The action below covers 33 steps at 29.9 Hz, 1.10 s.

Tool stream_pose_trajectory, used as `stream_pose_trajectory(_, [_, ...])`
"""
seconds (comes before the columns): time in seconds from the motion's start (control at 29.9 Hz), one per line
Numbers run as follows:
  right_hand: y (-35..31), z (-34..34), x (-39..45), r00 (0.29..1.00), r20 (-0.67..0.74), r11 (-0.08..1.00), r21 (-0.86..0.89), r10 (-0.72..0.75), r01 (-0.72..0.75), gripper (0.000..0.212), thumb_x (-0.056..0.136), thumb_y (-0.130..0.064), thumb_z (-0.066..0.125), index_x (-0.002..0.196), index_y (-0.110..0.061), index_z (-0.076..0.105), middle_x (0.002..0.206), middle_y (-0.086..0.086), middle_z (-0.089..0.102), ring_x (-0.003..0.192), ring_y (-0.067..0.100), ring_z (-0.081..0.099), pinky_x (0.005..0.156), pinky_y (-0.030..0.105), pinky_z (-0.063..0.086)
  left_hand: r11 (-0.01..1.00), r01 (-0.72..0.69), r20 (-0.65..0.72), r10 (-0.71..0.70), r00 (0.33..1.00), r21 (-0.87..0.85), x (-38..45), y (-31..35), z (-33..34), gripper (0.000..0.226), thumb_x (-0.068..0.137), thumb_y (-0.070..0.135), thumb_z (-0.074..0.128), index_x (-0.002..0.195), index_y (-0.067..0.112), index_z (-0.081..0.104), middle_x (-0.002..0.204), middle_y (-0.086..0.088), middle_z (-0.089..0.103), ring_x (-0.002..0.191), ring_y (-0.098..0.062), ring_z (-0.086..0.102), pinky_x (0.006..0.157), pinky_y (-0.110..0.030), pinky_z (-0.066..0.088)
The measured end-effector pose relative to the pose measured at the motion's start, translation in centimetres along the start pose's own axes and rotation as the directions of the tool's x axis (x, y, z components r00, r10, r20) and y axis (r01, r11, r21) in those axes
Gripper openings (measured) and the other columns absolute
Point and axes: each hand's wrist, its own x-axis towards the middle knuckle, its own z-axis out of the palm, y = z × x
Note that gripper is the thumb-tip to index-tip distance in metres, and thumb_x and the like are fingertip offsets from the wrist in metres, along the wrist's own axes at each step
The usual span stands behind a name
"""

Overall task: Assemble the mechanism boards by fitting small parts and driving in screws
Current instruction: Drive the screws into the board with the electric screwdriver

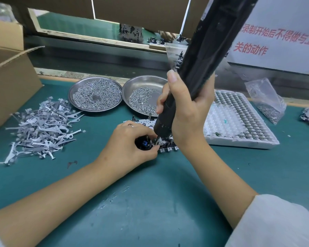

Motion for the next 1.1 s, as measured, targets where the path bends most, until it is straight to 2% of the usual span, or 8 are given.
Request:
stream_pose_trajectory(0.13, [-0.2, -0.3, 0.1, 1.000, 0.005, 1.000, 0.013, -0.023, 0.023, 0.022, 0.085, -0.007, 0.060, 0.088, -0.011, 0.039, 0.060, 0.009, 0.048, 0.036, 0.021, 0.045, 0.041, 0.024, 0.038, 1.000, -0.001, -0.005, 0.000, 1.000, -0.014, 0.0, 0.1, 0.0, 0.016, 0.066, 0.009, 0.081, 0.079, 0.016, 0.074, 0.070, 0.028, 0.055, 0.079, -0.002, 0.049, 0.079, -0.007, 0.036])
stream_pose_trajectory(0.3, [-0.1, -1.3, 1.2, 0.993, -0.033, 0.994, -0.008, -0.113, 0.112, 0.021, 0.085, -0.013, 0.061, 0.092, -0.013, 0.041, 0.067, 0.012, 0.048, 0.036, 0.020, 0.048, 0.041, 0.025, 0.040, 0.999, 0.022, 0.001, -0.022, 1.000, -0.048, -0.2, 0.2, -0.1, 0.019, 0.068, 0.009, 0.081, 0.084, 0.018, 0.076, 0.075, 0.027, 0.059, 0.086, -0.003, 0.052, 0.086, -0.023, 0.042])
stream_pose_trajectory(0.47, [0.8, -1.2, 1.0, 0.999, -0.038, 0.998, -0.064, -0.001, -0.002, 0.019, 0.085, -0.009, 0.059, 0.090, -0.016, 0.042, 0.062, 0.009, 0.047, 0.038, 0.022, 0.045, 0.041, 0.023, 0.039, 0.999, 0.013, -0.005, -0.013, 1.000, -0.051, -0.2, 0.1, 0.0, 0.020, 0.067, 0.008, 0.081, 0.085, 0.016, 0.076, 0.075, 0.023, 0.062, 0.084, -0.004, 0.053, 0.085, -0.026, 0.044])
stream_pose_trajectory(0.7, [0.4, -1.4, 0.8, 1.000, -0.007, 0.999, -0.050, 0.009, -0.009, 0.020, 0.086, -0.009, 0.060, 0.092, -0.016, 0.042, 0.061, 0.010, 0.047, 0.038, 0.021, 0.046, 0.043, 0.024, 0.041, 0.999, 0.007, -0.004, -0.007, 1.000, -0.037, -0.3, 0.0, 0.0, 0.019, 0.068, 0.009, 0.080, 0.085, 0.017, 0.075, 0.077, 0.018, 0.065, 0.084, -0.004, 0.053, 0.085, -0.028, 0.044])
stream_pose_trajectory(0.8, [0.3, -2.0, 0.7, 1.000, 0.017, 0.997, -0.072, 0.016, -0.015, 0.027, 0.087, -0.018, 0.063, 0.105, -0.013, 0.044, 0.070, 0.011, 0.052, 0.048, 0.020, 0.054, 0.051, 0.030, 0.047, 0.999, -0.006, 0.005, 0.006, 1.000, -0.036, -0.3, -0.1, -0.1, 0.020, 0.069, 0.011, 0.081, 0.087, 0.018, 0.075, 0.078, 0.024, 0.062, 0.085, -0.003, 0.053, 0.087, -0.032, 0.045])
stream_pose_trajectory(0.9, [0.4, -2.8, 0.8, 0.992, -0.037, 0.973, -0.204, -0.117, 0.107, 0.044, 0.087, -0.026, 0.057, 0.125, -0.014, 0.038, 0.087, 0.006, 0.054, 0.074, 0.017, 0.057, 0.071, 0.035, 0.050, 0.998, -0.004, 0.000, 0.004, 1.000, -0.067, -0.3, -0.2, -0.1, 0.021, 0.071, 0.020, 0.082, 0.091, 0.019, 0.075, 0.081, 0.018, 0.066, 0.083, -0.003, 0.056, 0.086, -0.029, 0.046])
stream_pose_trajectory(1.0, [0.7, -3.6, 0.0, 0.909, -0.230, 0.888, -0.393, -0.346, 0.239, 0.021, 0.088, -0.021, 0.049, 0.109, -0.020, 0.045, 0.088, -0.007, 0.046, 0.080, 0.002, 0.047, 0.074, 0.020, 0.039, 0.983, 0.041, -0.117, -0.063, 0.991, -0.180, -0.1, -0.4, -0.3, 0.015, 0.080, 0.023, 0.074, 0.094, 0.028, 0.071, 0.086, 0.015, 0.068, 0.083, -0.002, 0.061, 0.082, -0.016, 0.046])
stream_pose_trajectory(1.1, [1.5, -4.1, -2.6, 0.925, -0.063, 0.681, -0.695, -0.374, 0.228, 0.017, 0.087, -0.018, 0.052, 0.100, -0.009, 0.056, 0.095, -0.001, 0.050, 0.089, 0.012, 0.048, 0.077, 0.027, 0.040, 0.963, 0.108, -0.243, -0.169, 0.955, -0.245, 0.5, -1.0, -0.8, 0.015, 0.090, 0.019, 0.062, 0.098, 0.030, 0.068, 0.090, 0.016, 0.068, 0.086, -0.001, 0.062, 0.079, -0.011, 0.044])
